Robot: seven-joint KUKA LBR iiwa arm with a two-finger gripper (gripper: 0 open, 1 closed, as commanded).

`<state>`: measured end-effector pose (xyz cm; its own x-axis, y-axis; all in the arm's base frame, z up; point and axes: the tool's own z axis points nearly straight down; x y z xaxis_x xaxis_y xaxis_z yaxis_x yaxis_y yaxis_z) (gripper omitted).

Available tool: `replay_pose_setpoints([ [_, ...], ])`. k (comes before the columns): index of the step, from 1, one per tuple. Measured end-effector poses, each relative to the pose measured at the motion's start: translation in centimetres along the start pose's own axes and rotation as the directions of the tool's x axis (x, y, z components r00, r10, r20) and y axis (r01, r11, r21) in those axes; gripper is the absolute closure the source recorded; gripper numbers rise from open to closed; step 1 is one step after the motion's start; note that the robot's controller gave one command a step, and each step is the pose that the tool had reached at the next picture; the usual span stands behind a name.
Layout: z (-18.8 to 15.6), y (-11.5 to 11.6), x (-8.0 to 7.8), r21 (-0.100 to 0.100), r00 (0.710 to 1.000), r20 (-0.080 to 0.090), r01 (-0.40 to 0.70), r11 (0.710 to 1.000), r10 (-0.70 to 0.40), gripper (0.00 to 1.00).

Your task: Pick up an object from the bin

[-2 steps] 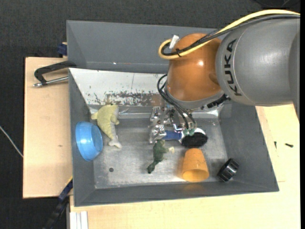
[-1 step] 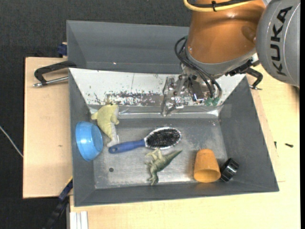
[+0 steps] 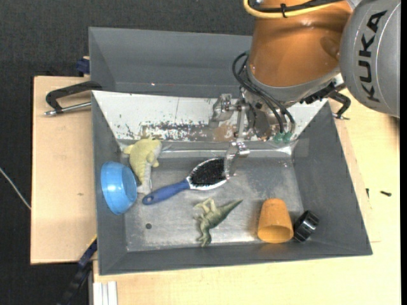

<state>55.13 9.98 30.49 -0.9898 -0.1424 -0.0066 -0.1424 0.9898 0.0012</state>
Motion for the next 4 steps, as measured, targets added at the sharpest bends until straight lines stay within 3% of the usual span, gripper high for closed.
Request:
replay_pose_setpoints([
  [1, 14.1, -0.2, -0.2, -0.001, 0.991, -0.012, 0.136, 0.991, -0.136, 0.0],
  [2, 21.5, 1.5, -0.4, 0.001, 0.97, 0.018, 0.241, 0.97, -0.241, 0.0],
  [3, 22.3, 1.4, 0.1, -0.001, 0.97, 0.0, 0.241, 0.97, -0.241, 1.0],
  [4, 6.4, -6.8, -0.6, 0.006, 0.902, 0.005, 0.432, 0.902, -0.432, 1.0],
])
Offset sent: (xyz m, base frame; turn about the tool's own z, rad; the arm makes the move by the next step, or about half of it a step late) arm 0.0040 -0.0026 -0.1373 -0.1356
